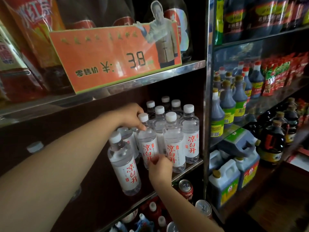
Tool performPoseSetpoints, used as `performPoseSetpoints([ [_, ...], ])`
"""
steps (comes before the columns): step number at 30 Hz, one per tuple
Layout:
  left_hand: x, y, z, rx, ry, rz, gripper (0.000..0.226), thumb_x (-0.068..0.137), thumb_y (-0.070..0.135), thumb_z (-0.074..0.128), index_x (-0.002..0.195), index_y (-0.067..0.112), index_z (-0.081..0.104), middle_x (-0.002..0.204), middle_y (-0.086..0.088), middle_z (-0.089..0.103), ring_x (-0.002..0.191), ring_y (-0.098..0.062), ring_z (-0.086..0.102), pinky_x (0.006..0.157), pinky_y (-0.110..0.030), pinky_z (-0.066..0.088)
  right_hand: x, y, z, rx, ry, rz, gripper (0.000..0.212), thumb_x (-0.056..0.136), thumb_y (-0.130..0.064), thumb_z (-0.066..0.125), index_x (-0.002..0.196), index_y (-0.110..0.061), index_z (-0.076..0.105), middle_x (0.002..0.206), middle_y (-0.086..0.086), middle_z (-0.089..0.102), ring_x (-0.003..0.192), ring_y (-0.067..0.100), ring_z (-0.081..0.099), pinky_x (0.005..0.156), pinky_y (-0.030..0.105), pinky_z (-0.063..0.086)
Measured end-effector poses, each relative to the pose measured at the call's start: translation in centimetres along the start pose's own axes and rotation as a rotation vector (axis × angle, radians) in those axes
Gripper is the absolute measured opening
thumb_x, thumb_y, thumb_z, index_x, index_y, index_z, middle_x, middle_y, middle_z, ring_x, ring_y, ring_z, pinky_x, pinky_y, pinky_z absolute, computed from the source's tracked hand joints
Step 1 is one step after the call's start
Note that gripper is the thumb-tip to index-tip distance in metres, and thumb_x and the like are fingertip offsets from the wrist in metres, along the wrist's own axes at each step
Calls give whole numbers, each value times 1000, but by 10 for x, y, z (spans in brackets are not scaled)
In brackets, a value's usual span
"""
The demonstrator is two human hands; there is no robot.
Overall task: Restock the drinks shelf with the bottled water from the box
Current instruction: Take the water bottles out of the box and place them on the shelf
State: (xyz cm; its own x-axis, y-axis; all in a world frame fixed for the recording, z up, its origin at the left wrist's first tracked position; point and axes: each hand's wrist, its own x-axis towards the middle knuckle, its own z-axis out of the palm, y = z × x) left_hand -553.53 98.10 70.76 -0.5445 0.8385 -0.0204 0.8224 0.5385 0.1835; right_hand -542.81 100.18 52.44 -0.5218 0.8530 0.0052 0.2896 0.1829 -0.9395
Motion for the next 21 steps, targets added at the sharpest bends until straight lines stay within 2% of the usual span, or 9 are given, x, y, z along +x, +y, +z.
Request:
performPoseSetpoints([
  [6, 6, -3, 2, 28, 53, 20, 40, 69, 31, 83, 98, 9, 66, 88, -5, 62, 79, -18, 55, 67, -25, 40, 11, 2, 6, -33, 54, -3, 10, 86, -18, 66, 90, -9, 64, 92, 5, 67, 88, 22, 62, 79, 32, 51],
  [9, 3, 0, 1, 52, 59, -25, 45, 70, 32, 82, 106, 11, 64, 99, -5, 63, 89, -21, 58, 73, -26, 44, 9, 0, 6, -81, 52, -13, 14, 88, -13, 61, 98, -4, 63, 100, 9, 67, 95, 25, 62, 81, 32, 50],
  [11, 0, 6, 2, 75, 85, -72, 59, 69, 31, 83, 119, 12, 59, 115, -7, 62, 102, -24, 59, 84, -29, 49, 6, -2, 6, -93, 32, 6, 17, 89, -9, 56, 103, -2, 60, 107, 12, 64, 101, 28, 61, 85, 34, 51],
  [14, -12, 17, 4, 154, 136, -126, 81, 70, 33, 81, 139, 14, 42, 142, -11, 44, 127, -28, 47, 102, -37, 43, 1, -5, 2, -110, -39, 17, 24, 88, -9, 58, 111, 0, 56, 115, 15, 62, 108, 31, 59, 90, 35, 50],
  [17, -31, 19, 1, 26, 171, -111, 94, 76, 35, 75, 150, 15, 20, 158, -12, 17, 145, -25, 20, 115, -33, 27, -5, -9, -10, -170, -158, 13, 37, 87, -17, 63, 119, -3, 51, 119, 13, 63, 109, 29, 61, 82, 29, 50],
  [19, -49, 17, -7, -67, 246, -93, 88, 81, 35, 70, 150, 13, 21, 157, -10, 21, 145, -22, 20, 112, -29, 26, -8, -16, -22, -263, -243, -3, 47, 84, -23, 67, 124, -7, 49, 121, 10, 62, 109, 25, 60, 81, 27, 49],
  [21, -69, 12, -15, -93, 319, -89, 79, 84, 36, 67, 148, 10, 28, 152, -9, 32, 140, -23, 30, 107, -26, 30, -11, -28, -37, -393, -295, -54, 53, 83, -30, 70, 128, -10, 51, 123, 8, 61, 111, 23, 59, 80, 25, 46],
])
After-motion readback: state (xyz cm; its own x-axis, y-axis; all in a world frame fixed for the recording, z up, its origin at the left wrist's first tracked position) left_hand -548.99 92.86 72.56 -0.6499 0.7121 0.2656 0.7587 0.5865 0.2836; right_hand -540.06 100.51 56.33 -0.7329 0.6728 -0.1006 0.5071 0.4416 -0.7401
